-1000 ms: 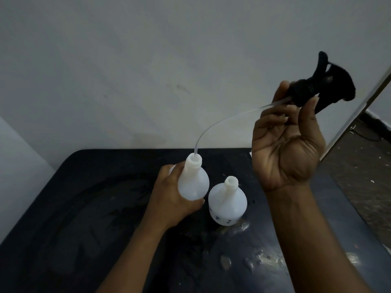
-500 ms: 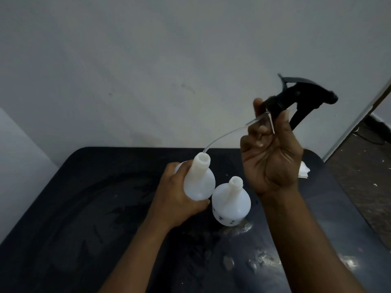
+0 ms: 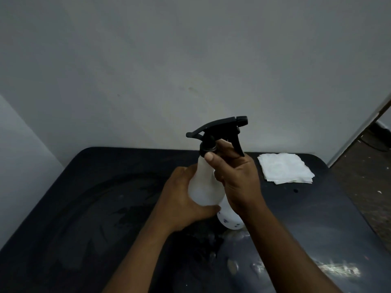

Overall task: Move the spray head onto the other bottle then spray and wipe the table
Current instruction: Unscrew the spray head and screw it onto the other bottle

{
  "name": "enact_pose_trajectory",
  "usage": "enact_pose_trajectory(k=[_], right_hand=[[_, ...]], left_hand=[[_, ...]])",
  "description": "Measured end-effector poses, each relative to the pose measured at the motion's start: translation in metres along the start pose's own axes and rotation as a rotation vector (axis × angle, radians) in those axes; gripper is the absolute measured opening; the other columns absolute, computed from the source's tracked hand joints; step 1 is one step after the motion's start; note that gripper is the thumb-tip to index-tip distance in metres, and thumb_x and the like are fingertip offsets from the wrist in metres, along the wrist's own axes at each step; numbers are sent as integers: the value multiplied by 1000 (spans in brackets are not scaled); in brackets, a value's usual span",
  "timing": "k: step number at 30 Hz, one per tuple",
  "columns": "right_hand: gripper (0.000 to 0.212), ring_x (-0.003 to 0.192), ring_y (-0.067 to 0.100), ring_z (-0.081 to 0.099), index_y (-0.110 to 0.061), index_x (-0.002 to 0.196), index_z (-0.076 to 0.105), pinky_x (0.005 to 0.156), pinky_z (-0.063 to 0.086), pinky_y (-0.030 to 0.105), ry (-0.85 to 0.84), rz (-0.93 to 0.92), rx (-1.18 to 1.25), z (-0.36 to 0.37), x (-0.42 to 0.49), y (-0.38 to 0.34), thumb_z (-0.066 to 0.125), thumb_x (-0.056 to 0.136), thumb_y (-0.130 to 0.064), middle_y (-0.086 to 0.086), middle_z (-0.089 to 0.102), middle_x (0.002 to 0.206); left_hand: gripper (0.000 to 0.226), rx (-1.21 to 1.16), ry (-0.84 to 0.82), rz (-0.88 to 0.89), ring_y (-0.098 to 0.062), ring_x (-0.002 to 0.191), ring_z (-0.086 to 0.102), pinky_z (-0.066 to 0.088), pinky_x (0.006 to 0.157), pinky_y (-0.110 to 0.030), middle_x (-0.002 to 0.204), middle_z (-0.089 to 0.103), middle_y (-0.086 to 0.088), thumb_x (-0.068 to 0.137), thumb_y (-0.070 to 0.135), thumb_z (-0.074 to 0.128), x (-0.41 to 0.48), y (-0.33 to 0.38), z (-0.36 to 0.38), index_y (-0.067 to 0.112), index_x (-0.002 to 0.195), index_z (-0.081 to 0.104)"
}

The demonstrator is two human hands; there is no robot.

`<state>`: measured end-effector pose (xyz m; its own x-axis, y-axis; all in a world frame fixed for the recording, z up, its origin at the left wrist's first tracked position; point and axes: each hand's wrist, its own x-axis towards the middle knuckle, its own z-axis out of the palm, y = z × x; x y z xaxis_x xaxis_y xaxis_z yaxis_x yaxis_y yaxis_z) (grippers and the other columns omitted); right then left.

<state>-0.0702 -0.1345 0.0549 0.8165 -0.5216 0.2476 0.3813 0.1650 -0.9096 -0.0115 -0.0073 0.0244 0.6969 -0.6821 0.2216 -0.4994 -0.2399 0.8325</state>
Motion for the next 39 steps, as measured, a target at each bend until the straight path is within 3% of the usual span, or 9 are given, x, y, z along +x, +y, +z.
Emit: enact_pose_trajectory(k=[2,8,11,14,18,22,27,31,39], right_hand=[[35,66,-6,63,-14,104,68,60,47,9,-10,13,-45,2,-1,1,73,70,-18,-17,72,76],[50,64,-4,64,0,114,65,55,46,9,11,77,-91,6,-1,-5,76,68,-15,-9,74,83],[53,84,1,71,-9,111,70,60,48,9,52,98,-99,11,-1,-9,81,60,-22,0,77,99],[46,94,4,70,-25,96,74,69,51,10,123,83,-81,17,-2,-9,85,51,-28,-6,77,97],[39,96,5,69,-38,86,74,70,50,9,123,79,-72,20,-3,-9,85,49,-33,-6,77,98],[40,97,0,68,-32,91,74,72,51,8,90,121,-39,19,-1,-12,85,53,-27,-10,76,100],[33,94,-7,67,-38,86,72,86,52,14,224,-46,-142,31,-9,-4,86,68,-15,-23,75,92],[34,90,-9,67,-41,84,72,76,50,7,238,-114,-131,35,-12,-2,86,68,-14,-26,74,86],[29,103,8,69,-34,98,73,83,53,19,86,-64,-79,28,-10,0,79,74,-18,-9,76,100]], left_hand=[[58,-24,-18,-3,6,93,64,52,65,-13,101,65,18,55,43,89,0,1,-1,56,100,55],[68,-14,39,-23,16,99,54,48,64,-7,106,59,25,50,54,87,-3,-2,-3,74,98,43],[65,-48,69,-41,10,97,59,51,65,-11,106,62,22,50,54,87,-3,-1,-1,69,100,48],[60,-68,100,-32,9,93,63,52,63,-12,103,66,23,50,54,87,-2,3,1,65,99,53],[54,-90,138,-30,4,91,67,56,65,-16,100,69,18,53,49,86,-1,5,4,52,101,60],[56,-76,141,-84,-4,93,68,61,72,-32,102,70,10,53,50,83,0,2,7,43,105,62],[48,-60,223,-67,0,83,68,57,62,-17,89,72,9,58,54,68,0,12,14,32,100,64],[63,-40,232,-100,-12,96,66,59,73,-32,106,67,0,59,58,61,-1,10,16,32,116,60],[75,20,313,-100,8,93,54,46,68,-2,113,55,2,56,54,67,-2,7,14,28,126,56]])
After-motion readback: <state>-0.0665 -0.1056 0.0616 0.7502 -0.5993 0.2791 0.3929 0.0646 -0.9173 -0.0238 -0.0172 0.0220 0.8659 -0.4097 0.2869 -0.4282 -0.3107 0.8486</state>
